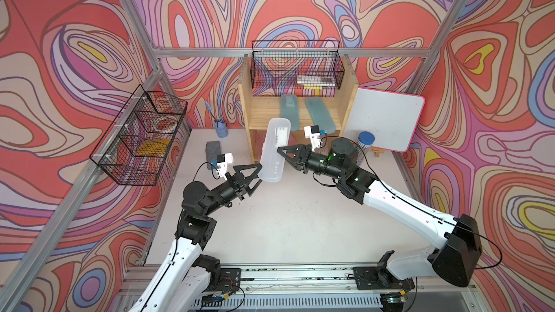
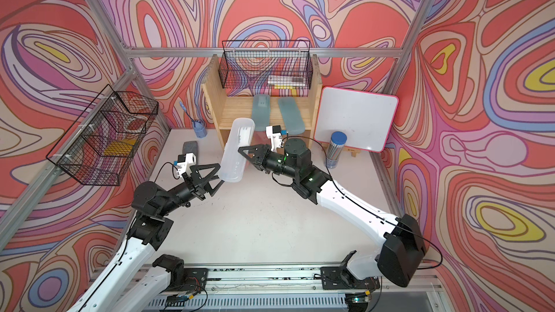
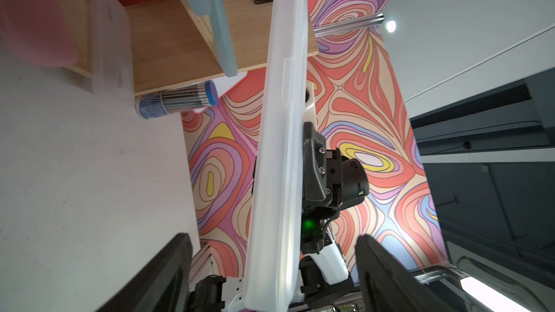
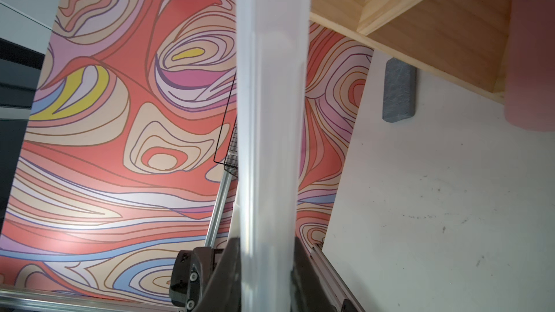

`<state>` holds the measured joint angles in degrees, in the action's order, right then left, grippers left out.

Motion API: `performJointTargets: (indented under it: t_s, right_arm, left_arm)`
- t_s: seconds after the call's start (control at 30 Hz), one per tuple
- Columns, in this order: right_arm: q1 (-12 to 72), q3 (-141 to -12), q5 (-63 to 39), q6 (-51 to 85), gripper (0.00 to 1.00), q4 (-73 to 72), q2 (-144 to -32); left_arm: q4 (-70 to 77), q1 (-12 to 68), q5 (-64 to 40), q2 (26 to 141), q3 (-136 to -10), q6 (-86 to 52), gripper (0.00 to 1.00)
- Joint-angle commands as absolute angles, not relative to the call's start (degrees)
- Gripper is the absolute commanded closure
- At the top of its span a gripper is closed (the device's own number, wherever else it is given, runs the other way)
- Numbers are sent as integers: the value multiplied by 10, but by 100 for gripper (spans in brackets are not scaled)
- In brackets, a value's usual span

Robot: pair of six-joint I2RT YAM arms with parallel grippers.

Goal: Remove the pencil cases from the shelf
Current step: Pick up the pencil case from the shelf, then place the pencil case at the center of the board.

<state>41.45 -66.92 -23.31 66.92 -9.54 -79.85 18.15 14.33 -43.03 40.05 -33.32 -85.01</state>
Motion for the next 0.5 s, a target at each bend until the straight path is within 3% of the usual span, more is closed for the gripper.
performJointTargets:
  t_s: [0.0, 0.23, 0.47]
  right_arm:
    - [418, -650, -216, 619, 84, -17, -784]
    - [440, -595, -154, 572, 85, 60, -776]
    - [480, -543, -100, 587, 85, 17, -809]
  left_arm:
    - [-24, 143, -390, 374, -375, -750, 4]
    - [-350, 136, -255, 353, -478, -619, 1]
    - [-537, 136, -143, 374, -595, -522, 1]
